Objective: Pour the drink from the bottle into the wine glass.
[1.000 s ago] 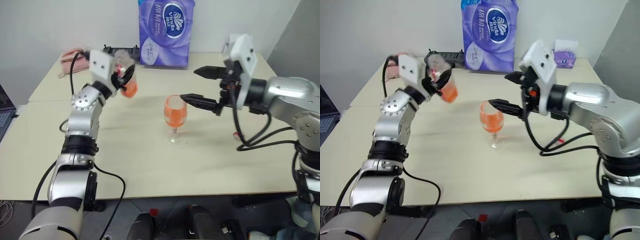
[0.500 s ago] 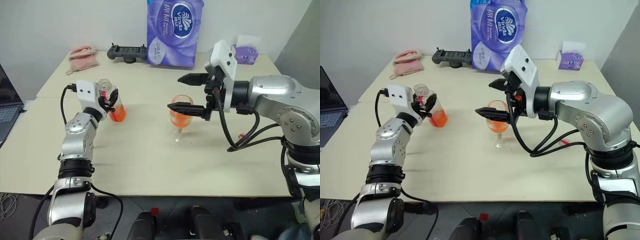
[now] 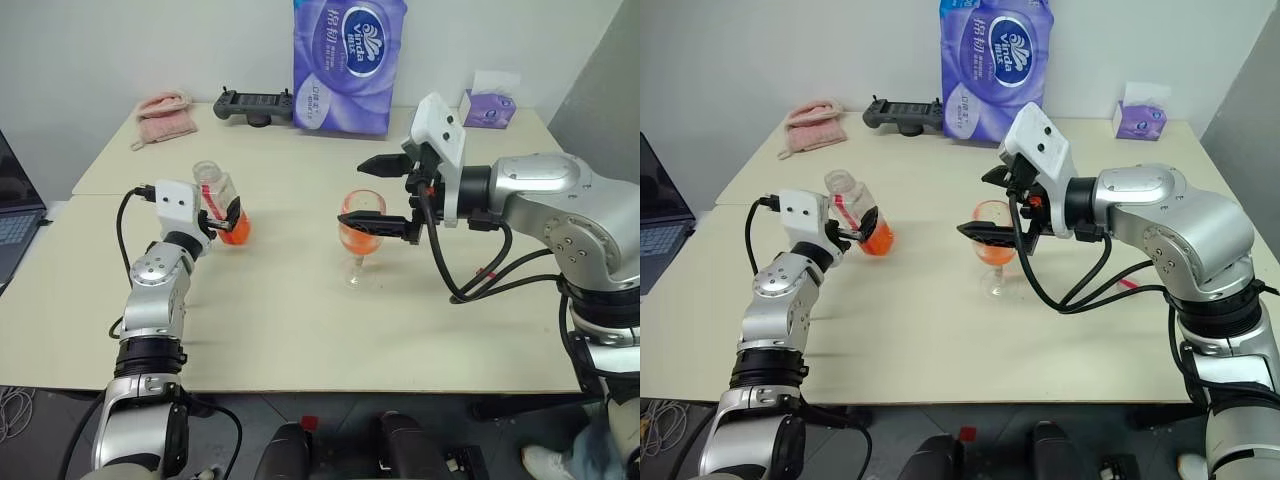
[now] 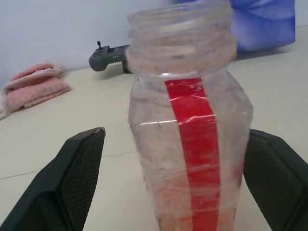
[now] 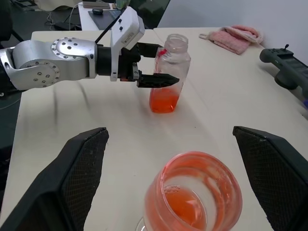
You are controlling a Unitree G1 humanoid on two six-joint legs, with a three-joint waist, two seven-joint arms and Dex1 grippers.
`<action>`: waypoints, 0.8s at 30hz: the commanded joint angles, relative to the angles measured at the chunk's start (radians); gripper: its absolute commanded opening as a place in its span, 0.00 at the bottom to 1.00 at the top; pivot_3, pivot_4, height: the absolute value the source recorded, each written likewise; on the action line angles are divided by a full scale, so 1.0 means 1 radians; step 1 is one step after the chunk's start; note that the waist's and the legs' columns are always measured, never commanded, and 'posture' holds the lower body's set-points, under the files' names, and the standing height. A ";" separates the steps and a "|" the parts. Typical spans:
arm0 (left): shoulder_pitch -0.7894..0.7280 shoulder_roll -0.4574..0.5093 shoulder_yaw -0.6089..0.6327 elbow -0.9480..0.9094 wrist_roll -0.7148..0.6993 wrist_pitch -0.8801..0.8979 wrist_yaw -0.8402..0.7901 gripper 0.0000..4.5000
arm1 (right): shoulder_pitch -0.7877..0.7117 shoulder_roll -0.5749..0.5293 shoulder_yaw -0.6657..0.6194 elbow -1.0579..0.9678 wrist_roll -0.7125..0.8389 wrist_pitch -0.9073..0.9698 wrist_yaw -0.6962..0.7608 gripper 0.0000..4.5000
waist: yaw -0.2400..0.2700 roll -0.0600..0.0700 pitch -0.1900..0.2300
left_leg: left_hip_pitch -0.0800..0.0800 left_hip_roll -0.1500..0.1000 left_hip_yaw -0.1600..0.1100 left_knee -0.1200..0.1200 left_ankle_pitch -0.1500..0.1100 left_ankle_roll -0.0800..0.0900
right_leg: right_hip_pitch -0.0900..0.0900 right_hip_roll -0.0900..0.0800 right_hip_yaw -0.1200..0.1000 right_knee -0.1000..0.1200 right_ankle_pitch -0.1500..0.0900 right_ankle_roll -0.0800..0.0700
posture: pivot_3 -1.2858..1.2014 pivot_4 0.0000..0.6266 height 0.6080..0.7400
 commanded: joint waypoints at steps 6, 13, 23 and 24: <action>0.076 -0.018 0.019 -0.188 -0.011 0.057 0.030 0.99 | -0.007 -0.022 -0.022 0.043 -0.063 -0.073 0.045 1.00 | 0.000 0.000 0.000 | 0.000 0.000 0.000 0.000 0.000 0.000 | 0.000 0.000 0.000 0.000 0.000 0.000 | 0.52 0.24 1.00; 0.183 -0.010 0.075 -0.408 -0.057 0.191 0.074 0.99 | 0.001 -0.039 -0.029 0.091 -0.111 -0.123 0.090 1.00 | 0.000 0.000 0.000 | 0.000 0.000 0.000 0.000 0.000 0.000 | 0.000 0.000 0.000 -0.001 0.000 0.000 | 0.52 0.24 1.00; 0.242 0.322 0.358 -0.695 -0.749 0.643 -0.322 0.99 | 0.116 -0.166 -0.289 0.137 0.038 -0.165 0.271 1.00 | 0.002 -0.001 0.001 | -0.001 0.001 -0.001 0.000 0.000 -0.001 | 0.001 0.001 -0.002 -0.003 -0.001 0.000 | 0.52 0.24 1.00; 0.219 0.393 0.372 -0.675 -0.816 0.696 -0.378 0.99 | 0.154 -0.194 -0.321 0.145 0.055 -0.159 0.292 1.00 | 0.002 -0.001 0.001 | 0.000 0.001 -0.001 -0.001 0.000 0.000 | 0.002 0.001 -0.001 -0.003 -0.001 0.000 | 0.52 0.24 1.00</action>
